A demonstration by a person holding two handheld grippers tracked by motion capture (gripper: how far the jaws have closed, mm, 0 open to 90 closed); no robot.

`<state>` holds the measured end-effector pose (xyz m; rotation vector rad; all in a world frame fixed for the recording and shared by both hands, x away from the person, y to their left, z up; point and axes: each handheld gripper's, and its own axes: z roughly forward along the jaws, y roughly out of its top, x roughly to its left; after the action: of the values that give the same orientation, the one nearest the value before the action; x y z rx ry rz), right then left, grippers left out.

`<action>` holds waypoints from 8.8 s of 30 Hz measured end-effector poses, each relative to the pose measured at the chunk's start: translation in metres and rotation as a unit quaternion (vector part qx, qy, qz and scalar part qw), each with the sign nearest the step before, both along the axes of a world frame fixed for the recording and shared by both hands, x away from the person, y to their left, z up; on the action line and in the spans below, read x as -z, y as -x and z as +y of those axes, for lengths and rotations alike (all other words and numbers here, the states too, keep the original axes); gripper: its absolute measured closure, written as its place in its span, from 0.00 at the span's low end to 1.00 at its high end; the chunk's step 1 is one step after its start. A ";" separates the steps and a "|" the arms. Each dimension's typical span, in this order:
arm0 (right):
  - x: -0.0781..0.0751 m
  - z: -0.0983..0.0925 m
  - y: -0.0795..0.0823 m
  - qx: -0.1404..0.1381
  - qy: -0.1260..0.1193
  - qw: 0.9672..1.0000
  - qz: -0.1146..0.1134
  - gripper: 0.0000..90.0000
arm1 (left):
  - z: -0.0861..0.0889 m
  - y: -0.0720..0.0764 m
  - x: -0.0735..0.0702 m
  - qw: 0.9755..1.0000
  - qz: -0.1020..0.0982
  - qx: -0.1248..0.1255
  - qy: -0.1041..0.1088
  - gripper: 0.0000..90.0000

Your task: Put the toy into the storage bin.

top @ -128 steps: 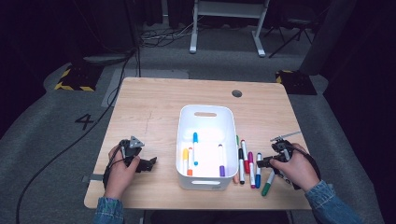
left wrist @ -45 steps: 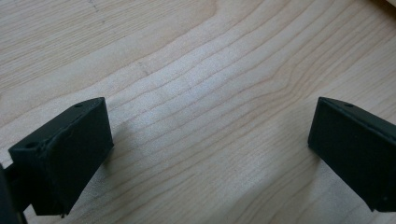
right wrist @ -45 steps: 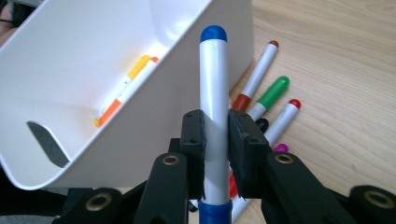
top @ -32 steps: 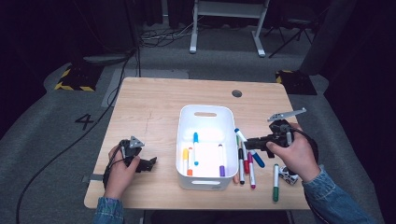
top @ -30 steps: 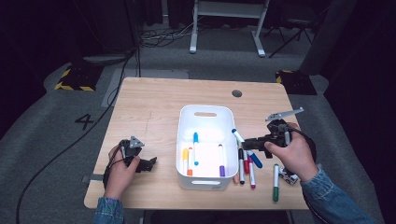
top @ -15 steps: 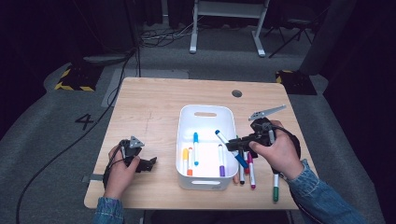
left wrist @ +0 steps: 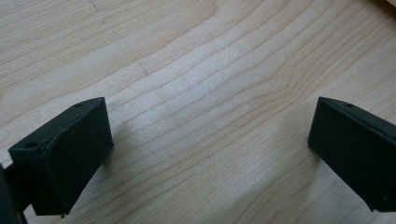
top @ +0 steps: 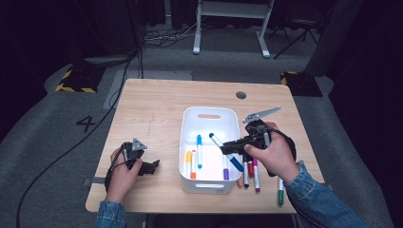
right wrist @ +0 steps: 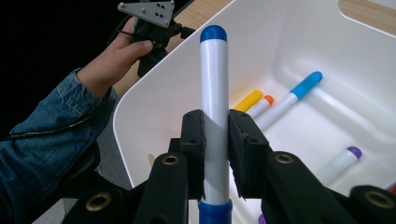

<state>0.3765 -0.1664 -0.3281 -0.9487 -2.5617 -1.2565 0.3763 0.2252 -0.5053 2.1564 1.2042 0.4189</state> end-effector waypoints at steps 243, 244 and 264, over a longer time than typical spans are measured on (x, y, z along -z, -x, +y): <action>0.018 0.003 0.008 0.002 0.043 0.999 -0.012 0.86 | -0.005 -0.007 0.000 1.000 0.001 -0.003 -0.001 0.00; 0.019 0.003 0.008 0.002 0.047 0.999 -0.017 0.86 | -0.005 -0.007 0.000 1.000 0.001 -0.003 -0.001 0.00; 0.036 0.014 0.017 -0.010 0.089 0.996 -0.028 0.62 | -0.005 -0.007 0.000 1.000 0.001 -0.003 -0.001 0.00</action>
<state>0.3596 -0.1525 -0.3646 -0.9281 -2.7563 -1.0784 0.3829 0.2201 -0.5049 2.1553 1.2108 0.4209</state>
